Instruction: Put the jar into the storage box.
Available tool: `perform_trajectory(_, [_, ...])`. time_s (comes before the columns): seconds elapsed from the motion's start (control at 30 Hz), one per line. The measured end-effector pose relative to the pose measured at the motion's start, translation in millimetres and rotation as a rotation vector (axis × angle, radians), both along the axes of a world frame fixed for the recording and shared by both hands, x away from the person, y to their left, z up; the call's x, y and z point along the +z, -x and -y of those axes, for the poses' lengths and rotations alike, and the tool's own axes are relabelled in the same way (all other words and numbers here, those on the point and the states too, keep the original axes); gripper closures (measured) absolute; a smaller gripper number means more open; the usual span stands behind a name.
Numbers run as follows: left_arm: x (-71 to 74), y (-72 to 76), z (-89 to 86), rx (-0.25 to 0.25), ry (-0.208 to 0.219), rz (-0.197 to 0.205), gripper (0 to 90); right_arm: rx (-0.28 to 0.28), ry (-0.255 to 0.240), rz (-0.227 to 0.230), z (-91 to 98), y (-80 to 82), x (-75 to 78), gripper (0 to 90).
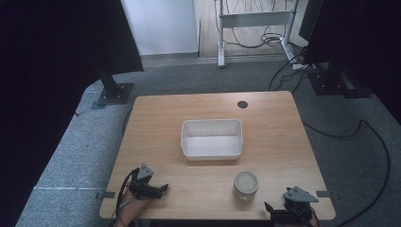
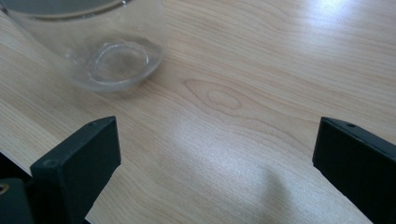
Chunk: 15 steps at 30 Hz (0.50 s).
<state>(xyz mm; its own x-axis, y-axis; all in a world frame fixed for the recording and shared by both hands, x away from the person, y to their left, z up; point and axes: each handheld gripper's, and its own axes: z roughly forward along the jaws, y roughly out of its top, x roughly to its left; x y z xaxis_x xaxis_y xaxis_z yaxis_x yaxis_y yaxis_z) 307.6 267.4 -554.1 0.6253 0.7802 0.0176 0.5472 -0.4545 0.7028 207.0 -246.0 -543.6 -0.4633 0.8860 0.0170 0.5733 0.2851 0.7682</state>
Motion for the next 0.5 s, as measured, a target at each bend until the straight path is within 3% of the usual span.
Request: perform_trajectory(0.5, [0.0, 0.0, 0.0, 0.0, 0.0, 0.0, 0.2, 0.031, -0.039, 0.026, -9.2, -3.3, 7.7, 0.0])
